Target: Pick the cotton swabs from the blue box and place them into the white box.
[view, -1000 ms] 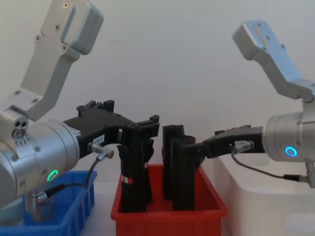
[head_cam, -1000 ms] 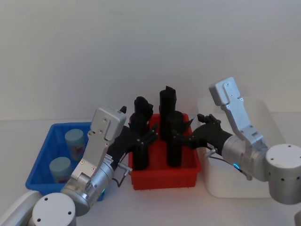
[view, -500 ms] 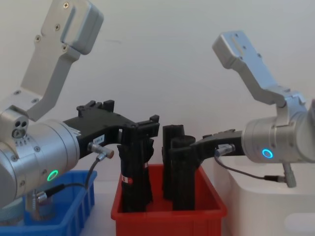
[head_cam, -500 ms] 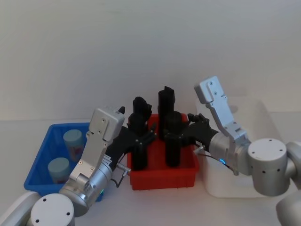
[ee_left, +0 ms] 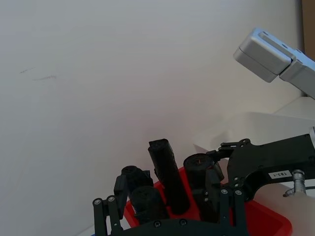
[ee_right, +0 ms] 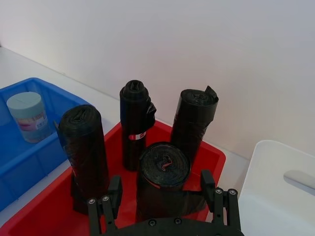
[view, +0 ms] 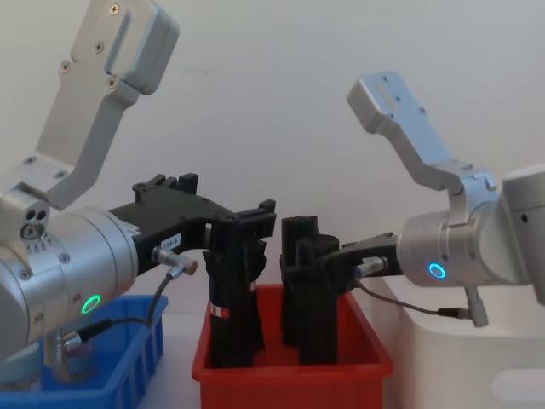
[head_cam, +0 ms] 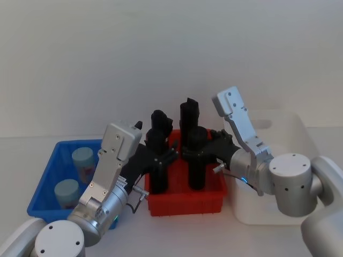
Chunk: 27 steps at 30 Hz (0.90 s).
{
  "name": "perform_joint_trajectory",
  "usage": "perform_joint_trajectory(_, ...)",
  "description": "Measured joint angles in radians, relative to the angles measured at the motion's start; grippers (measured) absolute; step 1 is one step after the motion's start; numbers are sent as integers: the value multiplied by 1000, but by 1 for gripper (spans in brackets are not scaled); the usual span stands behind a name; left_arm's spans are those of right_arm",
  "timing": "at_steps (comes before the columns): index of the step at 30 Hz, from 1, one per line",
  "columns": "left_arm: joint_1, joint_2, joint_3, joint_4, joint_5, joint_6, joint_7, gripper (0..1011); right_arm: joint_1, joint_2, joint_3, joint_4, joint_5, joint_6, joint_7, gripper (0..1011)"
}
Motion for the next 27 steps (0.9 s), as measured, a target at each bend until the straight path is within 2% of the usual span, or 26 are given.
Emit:
perform_joint_trajectory(18,0,0,0,0,0,0,0,1004,55,-33,-4,103,20,9,6,996)
perform_joint_trajectory(25,0,0,0,0,0,0,0,1004,64,-39,-4,121,25,10,10,862)
perform_joint_trajectory(26,0,0,0,0,0,0,0,1004,65,-39,-4,122,25,10,10,800)
perform_joint_trajectory(27,0,0,0,0,0,0,0,1004,65,-40,-4,123,25,10,11,783)
